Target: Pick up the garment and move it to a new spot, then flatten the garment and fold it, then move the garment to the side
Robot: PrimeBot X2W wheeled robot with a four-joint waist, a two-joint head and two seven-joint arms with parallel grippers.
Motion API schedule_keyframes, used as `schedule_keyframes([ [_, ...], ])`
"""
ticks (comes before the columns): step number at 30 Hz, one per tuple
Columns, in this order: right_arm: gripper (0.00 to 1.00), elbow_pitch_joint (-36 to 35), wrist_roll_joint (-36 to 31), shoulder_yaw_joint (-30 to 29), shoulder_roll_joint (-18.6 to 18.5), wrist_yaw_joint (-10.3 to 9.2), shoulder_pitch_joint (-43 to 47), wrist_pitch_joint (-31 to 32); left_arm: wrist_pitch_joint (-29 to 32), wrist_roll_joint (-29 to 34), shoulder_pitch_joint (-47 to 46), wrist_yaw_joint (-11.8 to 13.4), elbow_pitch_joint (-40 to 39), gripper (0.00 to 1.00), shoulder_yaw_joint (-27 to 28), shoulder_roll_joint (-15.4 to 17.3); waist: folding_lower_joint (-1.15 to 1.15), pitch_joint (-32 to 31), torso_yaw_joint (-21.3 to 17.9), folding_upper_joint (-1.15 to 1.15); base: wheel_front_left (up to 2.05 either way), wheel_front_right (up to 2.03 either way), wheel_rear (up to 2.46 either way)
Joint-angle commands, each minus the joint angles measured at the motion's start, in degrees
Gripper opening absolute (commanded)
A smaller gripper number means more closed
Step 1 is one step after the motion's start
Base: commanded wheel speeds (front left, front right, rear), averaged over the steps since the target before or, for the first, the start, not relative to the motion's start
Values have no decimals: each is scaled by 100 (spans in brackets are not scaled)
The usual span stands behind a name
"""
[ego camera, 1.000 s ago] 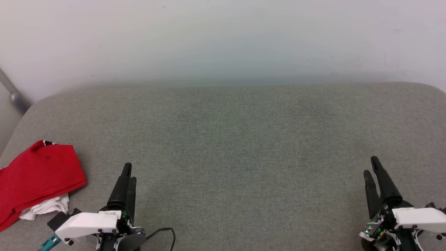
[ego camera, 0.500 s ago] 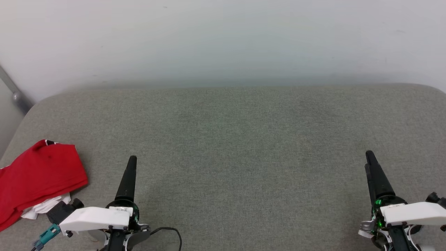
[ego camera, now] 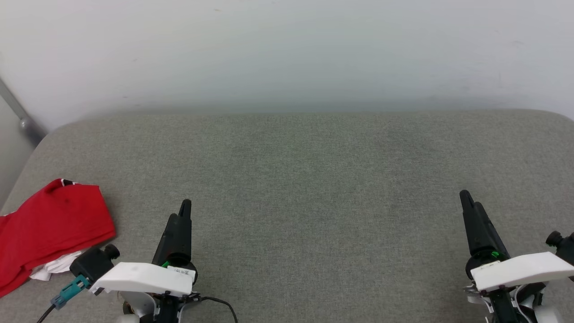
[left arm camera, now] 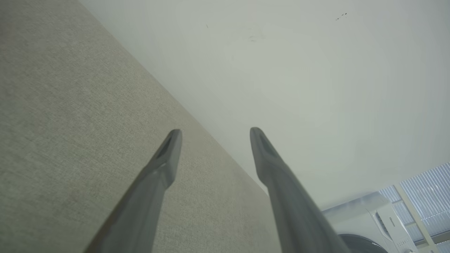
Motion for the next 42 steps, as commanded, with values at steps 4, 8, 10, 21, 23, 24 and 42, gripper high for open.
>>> schedule_keyframes([
  [4, 100, -192, -804, 45, -7, 0, -108, 81, -128, 762, -135, 21, -61, 100, -72, 13, 0, -6, 12, 0, 0, 0, 0],
  [8, 100, -282, -1342, 48, 6, 0, -76, 173, -205, 1384, -134, 73, -53, 100, -158, 16, 0, -15, 20, 0, 0, 0, 0],
  [10, 100, -327, -1605, 34, 12, 0, -60, 226, -239, 1663, -139, 107, -43, 100, -196, 24, 0, -18, 24, 0, 0, 0, 0],
  [21, 100, -474, -2700, 12, 75, 0, 26, 337, -426, 2857, -211, 327, -77, 100, -443, 143, 0, -33, 39, 0, 0, 0, 0],
  [23, 100, -481, -2777, 13, 81, 0, 24, 337, -441, 2932, -213, 344, -77, 100, -465, 150, 0, -33, 39, 0, 0, 0, 0],
  [24, 100, -489, -2852, 13, 85, 0, 21, 341, -460, 3012, -212, 356, -70, 100, -490, 164, 0, -35, 40, 0, 0, 0, 0],
  [42, 100, -588, -4157, -64, 173, 0, 138, 476, -720, 4100, -298, 565, 100, 100, -848, 311, 0, -58, 61, 0, 0, 0, 0],
])
